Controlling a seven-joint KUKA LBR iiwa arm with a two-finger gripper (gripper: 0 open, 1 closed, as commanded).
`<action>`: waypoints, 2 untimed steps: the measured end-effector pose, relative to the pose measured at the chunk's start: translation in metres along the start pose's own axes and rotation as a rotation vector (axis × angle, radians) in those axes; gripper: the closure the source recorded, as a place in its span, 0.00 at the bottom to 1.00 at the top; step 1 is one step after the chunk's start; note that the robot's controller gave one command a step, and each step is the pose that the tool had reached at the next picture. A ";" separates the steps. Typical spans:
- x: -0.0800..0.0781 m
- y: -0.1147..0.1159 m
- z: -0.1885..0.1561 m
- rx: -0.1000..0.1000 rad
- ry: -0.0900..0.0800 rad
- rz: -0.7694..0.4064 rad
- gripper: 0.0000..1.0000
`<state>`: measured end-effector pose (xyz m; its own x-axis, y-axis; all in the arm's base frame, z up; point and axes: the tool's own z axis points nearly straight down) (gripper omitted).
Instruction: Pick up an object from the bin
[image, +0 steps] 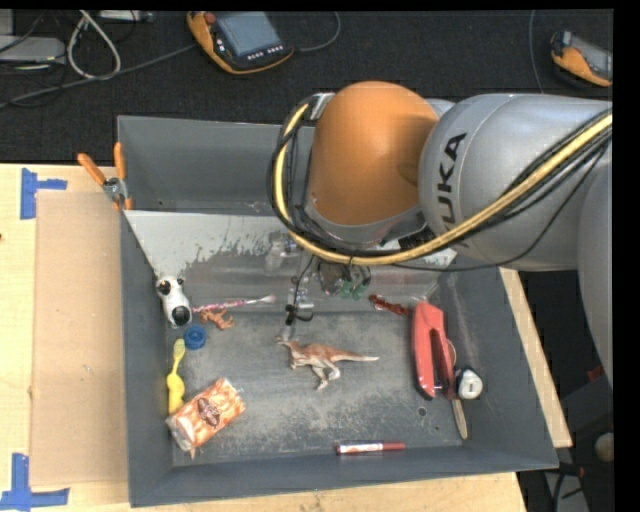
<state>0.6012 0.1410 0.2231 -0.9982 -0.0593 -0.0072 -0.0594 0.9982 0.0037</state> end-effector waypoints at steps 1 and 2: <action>-0.010 -0.018 0.046 0.000 0.010 -0.025 0.00; 0.013 -0.054 0.020 0.001 -0.007 0.058 0.00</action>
Offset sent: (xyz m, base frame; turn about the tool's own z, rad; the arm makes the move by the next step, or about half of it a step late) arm -0.0089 -0.0536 -0.0213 0.0558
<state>0.5916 0.0864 0.2027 -0.9999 -0.0015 -0.0138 -0.0015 1.0000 0.0030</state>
